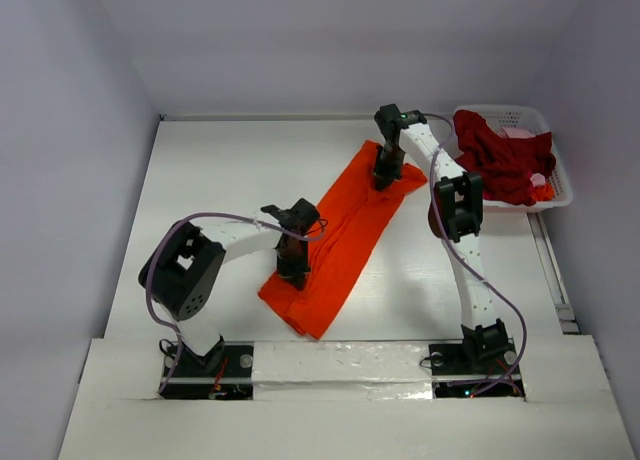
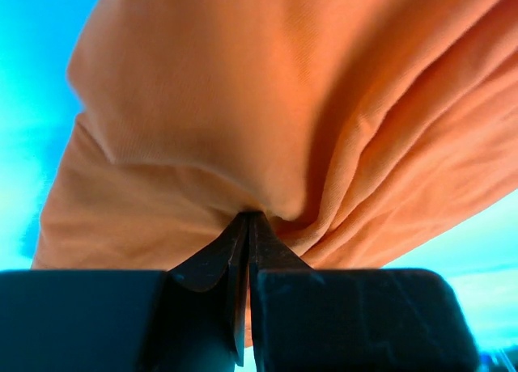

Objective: Fold and stack the t-shirts
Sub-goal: Rotate the tshirt 90 degrees

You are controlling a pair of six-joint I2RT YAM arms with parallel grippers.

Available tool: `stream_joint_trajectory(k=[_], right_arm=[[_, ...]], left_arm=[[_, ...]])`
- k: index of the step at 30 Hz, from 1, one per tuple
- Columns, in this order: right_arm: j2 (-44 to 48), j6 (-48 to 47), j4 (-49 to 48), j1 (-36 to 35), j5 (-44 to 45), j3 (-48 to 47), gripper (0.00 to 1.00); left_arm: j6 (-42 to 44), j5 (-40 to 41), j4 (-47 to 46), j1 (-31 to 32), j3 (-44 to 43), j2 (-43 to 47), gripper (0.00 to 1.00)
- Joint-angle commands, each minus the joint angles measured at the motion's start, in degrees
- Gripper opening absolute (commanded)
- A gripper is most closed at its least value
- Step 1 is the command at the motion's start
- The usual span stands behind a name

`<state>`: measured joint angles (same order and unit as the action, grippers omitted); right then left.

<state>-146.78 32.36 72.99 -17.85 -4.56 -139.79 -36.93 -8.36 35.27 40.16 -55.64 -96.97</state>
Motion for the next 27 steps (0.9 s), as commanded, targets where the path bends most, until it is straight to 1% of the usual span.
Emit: stream_joint_trajectory(k=[1, 6, 9, 11, 13, 17, 23, 27], right_arm=[[0.62, -0.37, 1.10, -0.79, -0.45, -1.98, 0.00], [-0.69, -1.16, 1.62, -0.79, 0.43, -4.35, 0.00], [-3.32, -1.68, 3.46, -0.79, 0.43, -10.05, 0.00], [-4.13, -1.69, 3.56, -0.79, -0.27, -11.47, 0.00], [-4.22, -1.42, 2.69, -0.79, -1.50, -10.78, 0.00], [-4.22, -0.98, 1.63, -0.79, -2.39, -10.07, 0.00], [-4.57, -0.72, 1.01, -0.79, -2.83, -11.38, 0.00], [-4.74, -1.16, 1.10, -1.31, -2.83, -11.21, 0.00]], left_arm=[[-0.07, -2.62, -4.94, 1.76, 4.83, -5.51, 0.00], [-1.13, -4.99, -7.05, 4.74, 5.89, -7.26, 0.00], [-1.31, -7.36, -7.84, 6.94, 6.07, -9.37, 0.00], [-1.22, -9.65, -7.93, 9.84, 6.15, -10.87, 0.00], [-1.65, -11.06, -8.02, 13.25, 6.24, -12.36, 0.00], [-4.03, -11.77, -8.37, 17.31, 6.68, -11.58, 0.00], [-4.73, -13.70, -7.84, 20.47, 6.59, -11.22, 0.00], [-4.91, -13.79, -8.02, 21.01, 5.98, -11.57, 0.00]])
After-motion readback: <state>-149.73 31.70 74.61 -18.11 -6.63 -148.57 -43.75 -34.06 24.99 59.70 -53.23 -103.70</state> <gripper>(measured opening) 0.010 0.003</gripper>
